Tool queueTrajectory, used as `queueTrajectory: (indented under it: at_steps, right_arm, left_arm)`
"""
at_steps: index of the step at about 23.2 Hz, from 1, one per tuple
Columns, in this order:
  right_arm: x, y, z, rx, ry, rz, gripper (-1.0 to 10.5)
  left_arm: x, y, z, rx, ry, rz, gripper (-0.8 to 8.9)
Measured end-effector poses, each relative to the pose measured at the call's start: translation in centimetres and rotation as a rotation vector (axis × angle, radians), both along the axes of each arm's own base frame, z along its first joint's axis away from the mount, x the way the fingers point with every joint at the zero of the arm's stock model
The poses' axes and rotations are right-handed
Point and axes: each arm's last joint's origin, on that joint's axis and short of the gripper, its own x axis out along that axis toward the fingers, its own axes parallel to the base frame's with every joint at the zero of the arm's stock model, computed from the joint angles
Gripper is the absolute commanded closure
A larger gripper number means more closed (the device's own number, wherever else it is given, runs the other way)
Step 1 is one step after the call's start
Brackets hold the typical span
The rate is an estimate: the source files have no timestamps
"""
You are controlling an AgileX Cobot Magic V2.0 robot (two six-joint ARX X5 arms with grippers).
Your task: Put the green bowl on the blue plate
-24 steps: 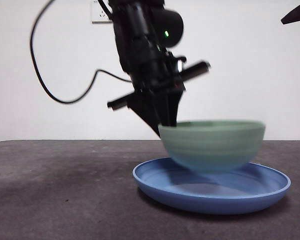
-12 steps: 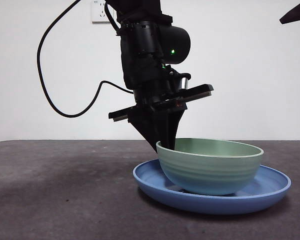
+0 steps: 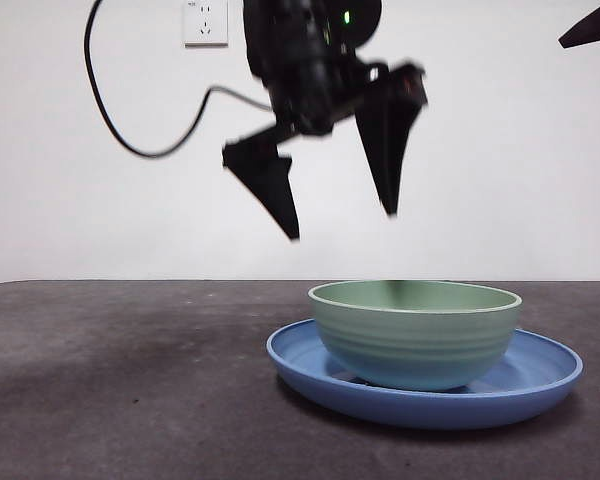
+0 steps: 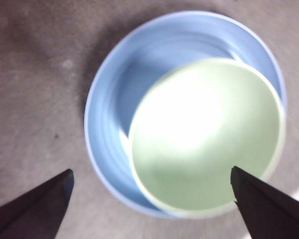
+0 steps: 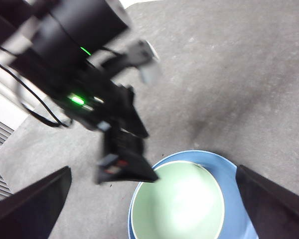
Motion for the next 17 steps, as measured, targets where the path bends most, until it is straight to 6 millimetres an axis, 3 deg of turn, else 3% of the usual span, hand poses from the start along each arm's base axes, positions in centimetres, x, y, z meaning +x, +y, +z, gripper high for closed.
queueTrajectory:
  at_steps: [3,6,9,11,13,17]
  right_arm:
    - [0.0,0.0,0.0,0.0,0.0,0.0,3.7]
    - [0.0,0.0,0.0,0.0,0.0,0.0,3.7]
    - [0.0,0.0,0.0,-0.001,0.004,0.0,3.7]
    - [0.0,0.0,0.0,-0.001,0.005,0.0,3.7]
    - [0.0,0.0,-0.1,-0.001,0.009,0.0,3.7]
    - [-0.2,0.0,-0.4,-0.006,0.045,0.0,3.7]
  left_arm:
    - [-1.3,1.3,2.3,0.007,-0.004,-0.034,2.92]
    - [-3.0,3.9,6.6,-0.037,-0.081,-0.036,1.43]
    - [-5.8,7.5,11.2,-0.113,-0.189,-0.019,1.44]
    - [-7.7,9.7,13.2,-0.152,-0.246,-0.017,1.47]
    - [-9.9,12.6,14.5,-0.173,-0.291,-0.004,1.48]
    - [-14.0,16.8,14.8,-0.252,-0.429,0.009,1.48]
